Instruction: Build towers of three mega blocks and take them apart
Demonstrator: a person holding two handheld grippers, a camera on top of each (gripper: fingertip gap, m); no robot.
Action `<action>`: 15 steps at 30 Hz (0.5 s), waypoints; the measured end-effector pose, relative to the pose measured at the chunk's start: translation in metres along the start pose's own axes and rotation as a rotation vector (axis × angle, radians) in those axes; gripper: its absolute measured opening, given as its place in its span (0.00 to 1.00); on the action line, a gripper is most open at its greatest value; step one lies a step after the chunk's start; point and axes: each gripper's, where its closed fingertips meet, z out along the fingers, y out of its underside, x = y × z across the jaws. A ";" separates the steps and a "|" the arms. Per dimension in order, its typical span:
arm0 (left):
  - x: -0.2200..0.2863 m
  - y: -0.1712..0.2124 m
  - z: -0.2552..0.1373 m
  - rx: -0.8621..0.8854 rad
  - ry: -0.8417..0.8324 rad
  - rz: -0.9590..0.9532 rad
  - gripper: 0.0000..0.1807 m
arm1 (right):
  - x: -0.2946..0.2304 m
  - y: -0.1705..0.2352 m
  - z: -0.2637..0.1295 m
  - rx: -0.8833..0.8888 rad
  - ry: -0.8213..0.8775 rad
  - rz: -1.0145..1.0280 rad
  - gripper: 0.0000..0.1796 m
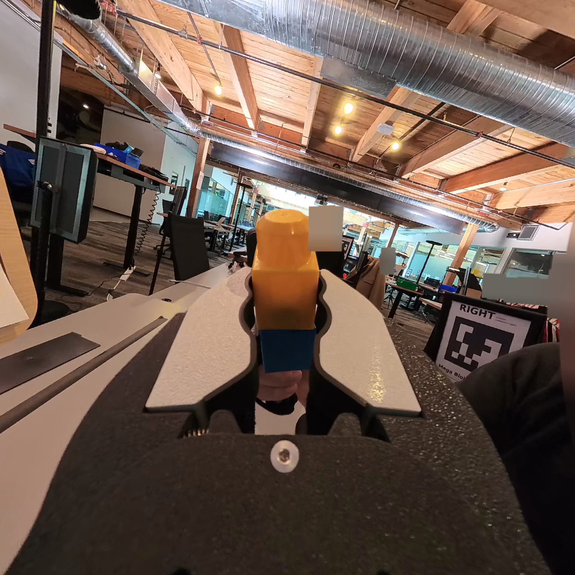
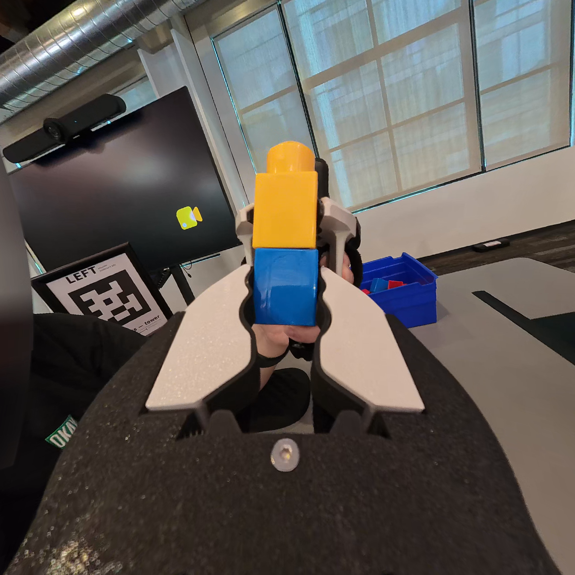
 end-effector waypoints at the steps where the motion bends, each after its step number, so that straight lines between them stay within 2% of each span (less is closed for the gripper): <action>1: -0.001 0.000 0.000 0.000 -0.007 -0.002 0.20 | 0.001 0.000 0.000 0.000 0.004 0.000 0.19; 15: -0.005 0.001 0.002 0.009 -0.049 0.007 0.20 | 0.005 -0.001 -0.003 -0.021 0.068 -0.057 0.20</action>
